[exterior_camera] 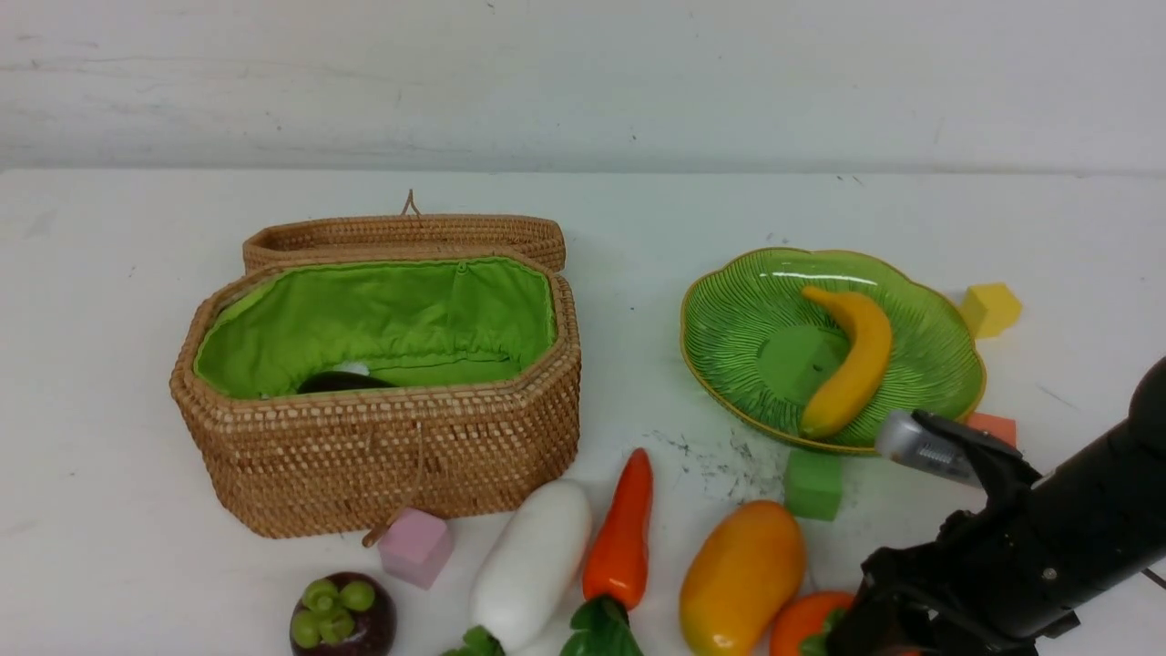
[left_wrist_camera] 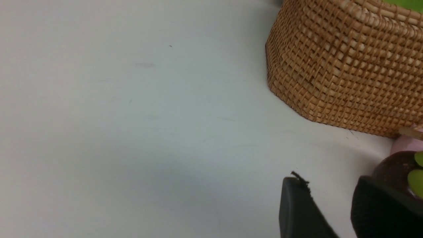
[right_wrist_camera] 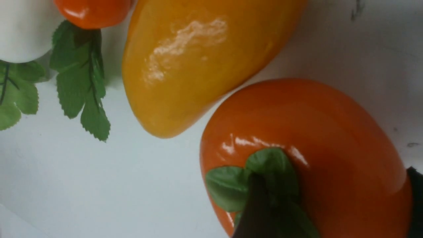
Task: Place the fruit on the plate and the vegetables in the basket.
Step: Grab a tomato with your right arm and place it on the plate on the right, then use the right arm to grab a mango and put it into the right plate, then use the right arm to grab a carrot and put it into the left basket
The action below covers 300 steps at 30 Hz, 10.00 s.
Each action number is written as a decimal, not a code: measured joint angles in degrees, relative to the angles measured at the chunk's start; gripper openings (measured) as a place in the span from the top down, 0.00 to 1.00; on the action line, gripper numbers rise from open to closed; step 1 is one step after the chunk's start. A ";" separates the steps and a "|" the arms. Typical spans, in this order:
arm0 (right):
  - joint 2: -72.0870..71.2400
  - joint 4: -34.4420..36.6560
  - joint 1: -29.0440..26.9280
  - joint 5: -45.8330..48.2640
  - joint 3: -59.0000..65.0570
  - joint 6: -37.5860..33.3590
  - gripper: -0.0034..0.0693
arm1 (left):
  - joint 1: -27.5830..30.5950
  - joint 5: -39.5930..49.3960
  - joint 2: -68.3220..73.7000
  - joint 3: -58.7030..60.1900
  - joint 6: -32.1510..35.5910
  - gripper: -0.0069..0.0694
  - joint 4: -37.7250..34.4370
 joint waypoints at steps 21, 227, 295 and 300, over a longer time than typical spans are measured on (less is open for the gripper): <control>-2.47 -1.23 -1.24 0.10 0.06 0.04 0.25 | 0.00 0.00 0.00 0.00 0.00 0.60 0.00; 17.67 -18.27 25.03 -3.06 -32.03 23.91 0.17 | 0.00 0.00 0.00 0.00 0.00 0.60 0.00; 23.62 3.45 34.37 -45.23 -44.57 -37.49 0.16 | 0.00 0.00 0.00 0.00 0.00 0.60 0.00; 23.32 3.81 34.37 -45.35 -44.57 -37.49 0.02 | 0.00 0.00 0.00 0.00 0.00 0.60 0.00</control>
